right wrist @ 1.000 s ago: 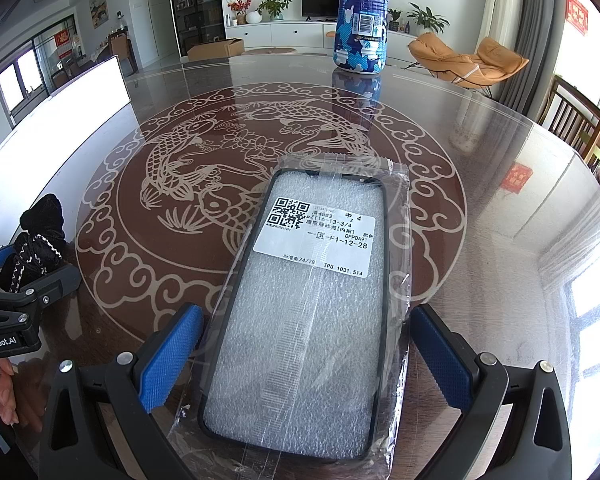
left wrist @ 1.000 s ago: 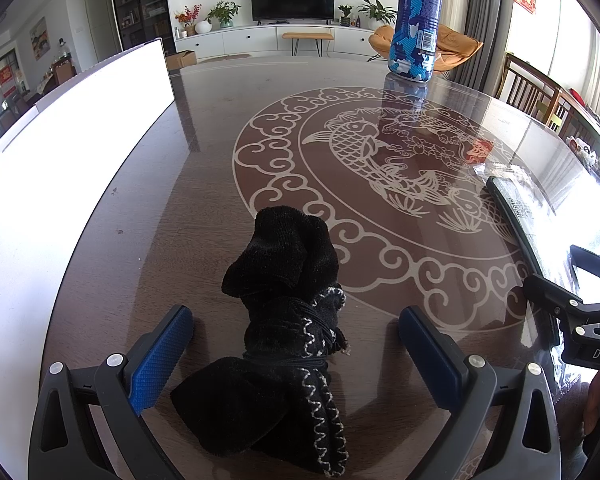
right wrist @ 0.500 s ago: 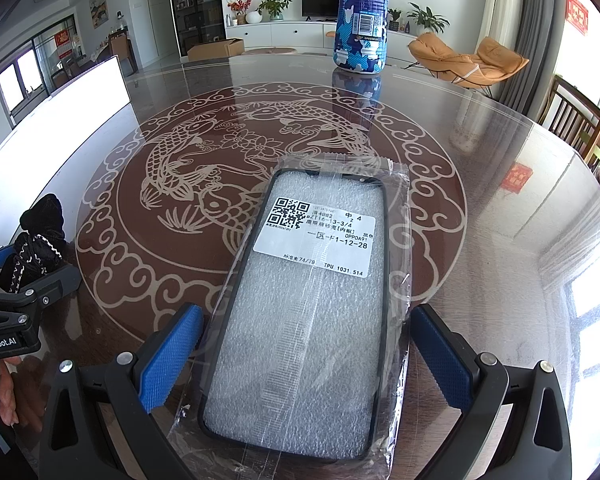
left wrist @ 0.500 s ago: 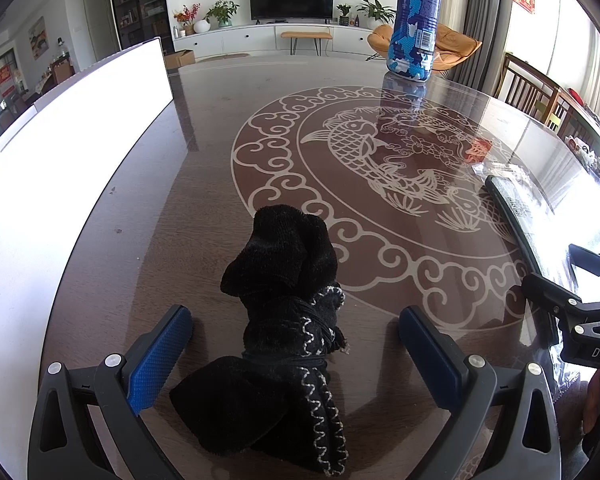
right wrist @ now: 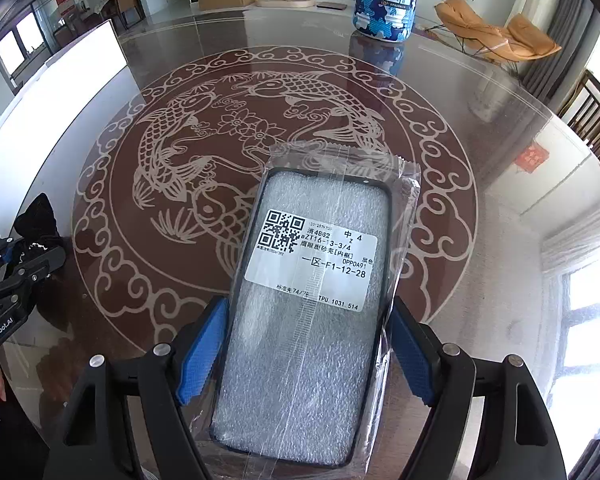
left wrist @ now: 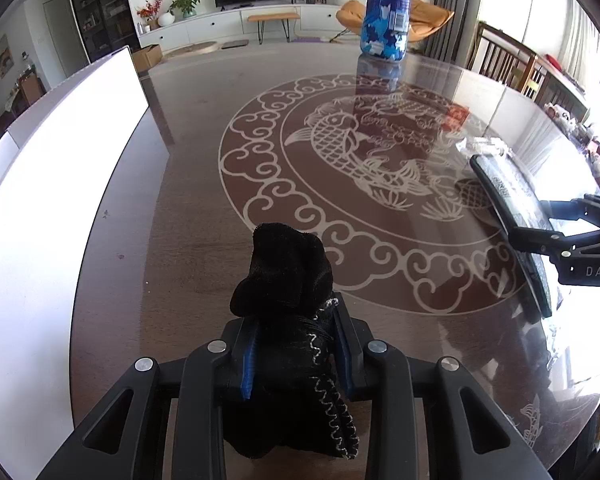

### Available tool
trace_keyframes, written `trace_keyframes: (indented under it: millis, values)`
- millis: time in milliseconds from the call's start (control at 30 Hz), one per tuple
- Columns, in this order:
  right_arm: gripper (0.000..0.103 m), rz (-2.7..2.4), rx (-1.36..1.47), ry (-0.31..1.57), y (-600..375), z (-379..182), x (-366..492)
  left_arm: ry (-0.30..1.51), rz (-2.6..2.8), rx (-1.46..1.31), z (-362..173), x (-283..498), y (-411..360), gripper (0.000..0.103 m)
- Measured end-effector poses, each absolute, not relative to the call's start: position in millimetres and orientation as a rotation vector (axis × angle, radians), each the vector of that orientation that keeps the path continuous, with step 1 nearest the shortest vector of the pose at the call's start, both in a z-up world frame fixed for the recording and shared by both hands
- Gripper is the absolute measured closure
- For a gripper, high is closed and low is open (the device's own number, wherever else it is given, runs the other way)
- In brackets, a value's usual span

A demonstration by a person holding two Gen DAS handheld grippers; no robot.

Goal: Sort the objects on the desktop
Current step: 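Carry the phone case and hair ties over the cardboard box with both tools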

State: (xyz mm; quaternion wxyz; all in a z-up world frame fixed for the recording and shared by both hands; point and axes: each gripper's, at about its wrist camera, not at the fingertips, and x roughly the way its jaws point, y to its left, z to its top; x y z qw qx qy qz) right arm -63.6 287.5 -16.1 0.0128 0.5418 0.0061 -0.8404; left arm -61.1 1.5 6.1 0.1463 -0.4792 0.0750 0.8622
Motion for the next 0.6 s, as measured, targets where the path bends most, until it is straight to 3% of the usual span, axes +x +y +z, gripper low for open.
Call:
trace_keyframes:
  millis: [133, 400, 600]
  values:
    - [0.025, -2.633, 1.562, -0.077, 285, 10, -37, 0.145, 2.528, -1.270, 31, -39, -13, 0.072]
    - [0.025, -2.592, 1.438, -0.058, 247, 52, -37, 0.092, 2.608, -1.138, 81, -13, -50, 0.072]
    - [0.025, -2.527, 1.243, -0.027, 169, 110, -58, 0.033, 2.744, -1.065, 140, -16, -126, 0.072]
